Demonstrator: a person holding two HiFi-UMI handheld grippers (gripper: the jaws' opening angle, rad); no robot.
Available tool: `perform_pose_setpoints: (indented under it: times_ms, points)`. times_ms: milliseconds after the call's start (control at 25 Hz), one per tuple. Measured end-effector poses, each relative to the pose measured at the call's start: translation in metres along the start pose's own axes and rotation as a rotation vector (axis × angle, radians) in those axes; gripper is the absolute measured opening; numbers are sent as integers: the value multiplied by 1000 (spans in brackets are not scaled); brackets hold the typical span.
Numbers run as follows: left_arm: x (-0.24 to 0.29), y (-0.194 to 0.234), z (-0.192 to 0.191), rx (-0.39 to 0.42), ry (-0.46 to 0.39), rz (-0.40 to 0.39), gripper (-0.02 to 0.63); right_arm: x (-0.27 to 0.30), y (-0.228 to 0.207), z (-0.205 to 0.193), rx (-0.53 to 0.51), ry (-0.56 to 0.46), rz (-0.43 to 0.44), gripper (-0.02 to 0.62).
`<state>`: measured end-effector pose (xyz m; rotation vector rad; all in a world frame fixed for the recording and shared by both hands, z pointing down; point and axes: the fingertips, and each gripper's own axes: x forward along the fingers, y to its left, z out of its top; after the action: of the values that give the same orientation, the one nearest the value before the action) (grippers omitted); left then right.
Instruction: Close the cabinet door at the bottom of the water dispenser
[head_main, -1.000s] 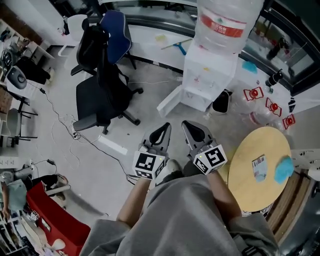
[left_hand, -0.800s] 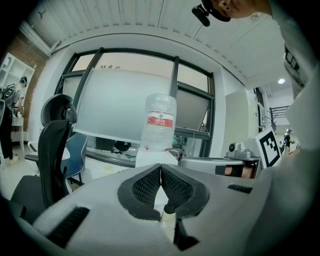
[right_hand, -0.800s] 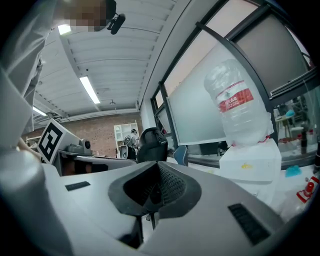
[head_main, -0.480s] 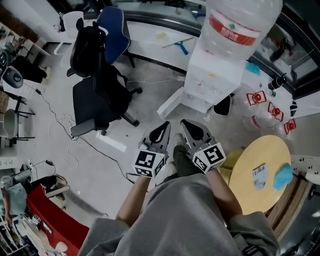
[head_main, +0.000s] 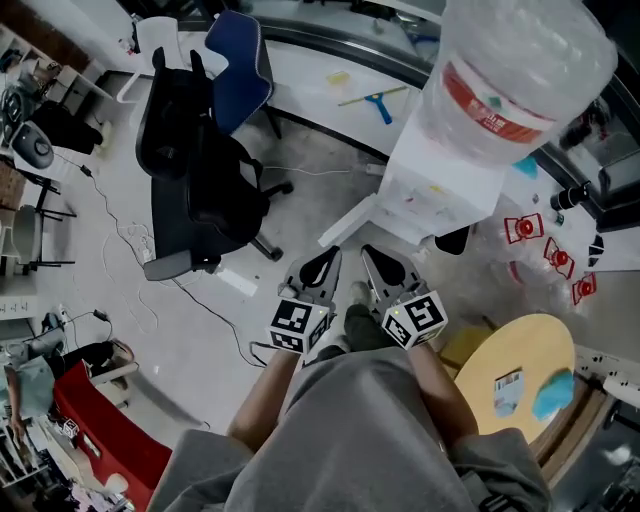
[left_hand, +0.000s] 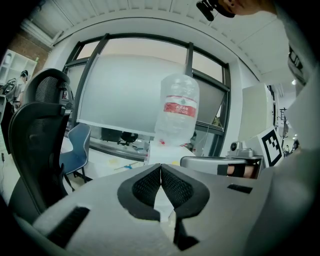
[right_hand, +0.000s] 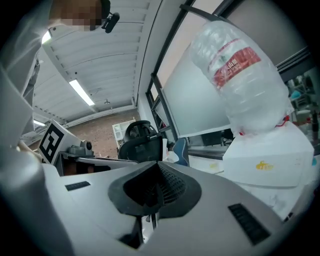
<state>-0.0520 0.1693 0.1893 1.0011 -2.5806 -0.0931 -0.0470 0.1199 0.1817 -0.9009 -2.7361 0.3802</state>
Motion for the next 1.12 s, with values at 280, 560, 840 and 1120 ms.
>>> perform_pose_setpoints:
  times_ms: [280,560,840,1120]
  points:
    - [29,28,7,-10,23,34,9,32,-32,-2,43,30,-3,11]
    - [46,64,-10,-28,85,24,9,62,-49,-18,87,61,-36,11]
    - [66,92,-28,-21,158,-115,9,82,-69,-39,159,54,-196,11]
    - [78,116,-46,-2,237,-334,9,98,-69,-55,220,32,-424,11]
